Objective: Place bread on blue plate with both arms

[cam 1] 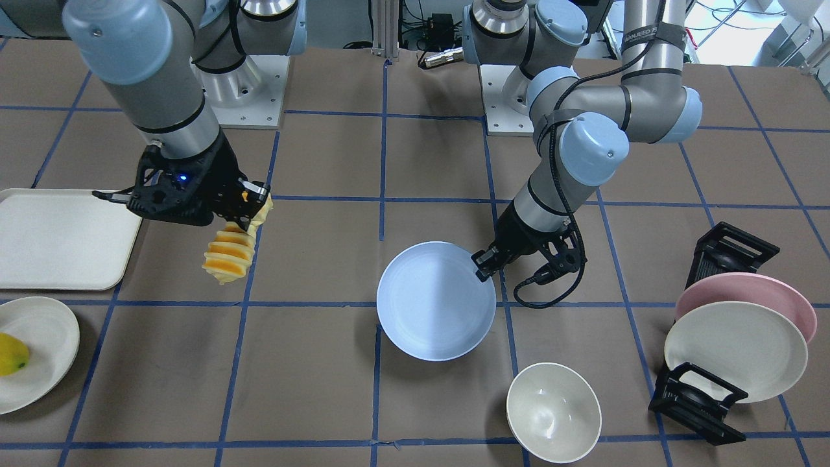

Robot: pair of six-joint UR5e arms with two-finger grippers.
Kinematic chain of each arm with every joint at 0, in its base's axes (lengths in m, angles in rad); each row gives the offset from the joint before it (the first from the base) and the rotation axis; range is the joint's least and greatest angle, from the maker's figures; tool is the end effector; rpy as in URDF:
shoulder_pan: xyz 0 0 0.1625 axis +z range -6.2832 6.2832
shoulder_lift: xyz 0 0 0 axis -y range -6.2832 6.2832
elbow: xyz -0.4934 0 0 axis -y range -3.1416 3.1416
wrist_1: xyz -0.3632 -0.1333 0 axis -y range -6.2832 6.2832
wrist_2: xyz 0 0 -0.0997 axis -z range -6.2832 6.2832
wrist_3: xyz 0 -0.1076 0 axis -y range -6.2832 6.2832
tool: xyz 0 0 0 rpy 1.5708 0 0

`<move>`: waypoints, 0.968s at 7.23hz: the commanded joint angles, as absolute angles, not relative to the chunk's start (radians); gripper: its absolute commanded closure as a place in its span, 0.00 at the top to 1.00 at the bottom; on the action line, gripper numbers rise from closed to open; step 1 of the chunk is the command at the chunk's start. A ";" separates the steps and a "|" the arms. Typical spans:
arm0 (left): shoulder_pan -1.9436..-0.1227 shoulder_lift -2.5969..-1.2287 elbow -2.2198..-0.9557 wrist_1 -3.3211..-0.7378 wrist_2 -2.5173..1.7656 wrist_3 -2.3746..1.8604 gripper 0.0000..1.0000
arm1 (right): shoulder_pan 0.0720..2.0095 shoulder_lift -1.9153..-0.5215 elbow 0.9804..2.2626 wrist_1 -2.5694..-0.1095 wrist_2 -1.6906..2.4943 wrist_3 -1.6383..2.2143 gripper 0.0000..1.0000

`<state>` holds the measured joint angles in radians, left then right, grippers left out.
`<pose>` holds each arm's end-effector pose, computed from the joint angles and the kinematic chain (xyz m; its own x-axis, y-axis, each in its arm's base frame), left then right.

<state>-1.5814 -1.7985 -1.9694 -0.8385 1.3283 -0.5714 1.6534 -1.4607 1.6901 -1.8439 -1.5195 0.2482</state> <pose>-0.1646 -0.5141 0.3370 -0.8220 -0.5077 0.2581 -0.5159 0.8557 0.0401 0.1806 -0.4990 0.4673 -0.9849 0.1625 -0.0604 0.1645 0.9859 -0.0298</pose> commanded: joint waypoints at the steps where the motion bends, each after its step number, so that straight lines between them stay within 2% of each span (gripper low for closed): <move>1: -1.606 -1.819 -2.066 -0.676 1.322 -0.583 0.00 | 1.771 -1.389 1.690 -1.962 -1.526 0.383 0.00; 4: -1.686 -1.830 -2.072 -0.663 1.322 -0.646 0.00 | 1.845 -1.316 1.689 -2.069 -1.528 0.388 0.00; 5: -1.690 -1.827 -2.071 -0.661 1.319 -0.640 0.20 | 1.867 -1.302 1.689 -2.081 -1.526 0.388 0.00; 6: -1.681 -1.819 -2.066 -0.663 1.325 -0.596 0.99 | 1.877 -1.286 1.689 -2.109 -1.522 0.390 0.00; 7: -1.646 -1.795 -2.047 -0.675 1.325 -0.481 1.00 | 1.894 -1.261 1.689 -2.130 -1.522 0.405 0.00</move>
